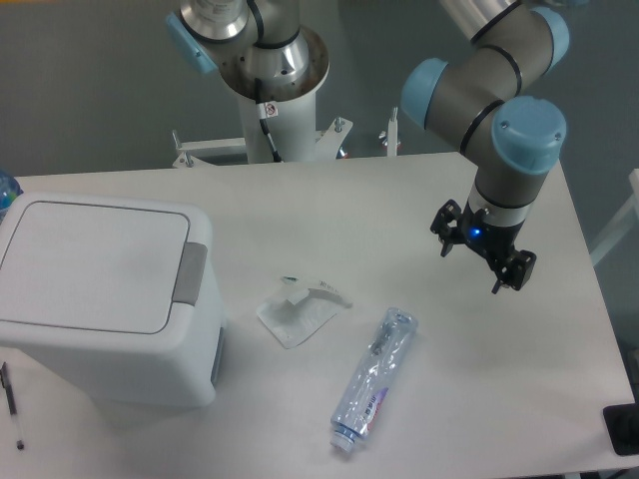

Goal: Open the trash can

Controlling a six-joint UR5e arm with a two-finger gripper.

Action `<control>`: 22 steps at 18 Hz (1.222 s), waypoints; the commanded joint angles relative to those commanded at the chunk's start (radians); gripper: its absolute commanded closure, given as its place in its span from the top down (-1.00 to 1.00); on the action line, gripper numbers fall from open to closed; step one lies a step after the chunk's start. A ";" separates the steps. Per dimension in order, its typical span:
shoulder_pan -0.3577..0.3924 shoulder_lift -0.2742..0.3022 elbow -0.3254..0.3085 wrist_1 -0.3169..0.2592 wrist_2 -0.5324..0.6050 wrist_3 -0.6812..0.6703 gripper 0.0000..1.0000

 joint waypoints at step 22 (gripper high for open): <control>-0.049 0.018 0.002 -0.003 -0.110 -0.408 1.00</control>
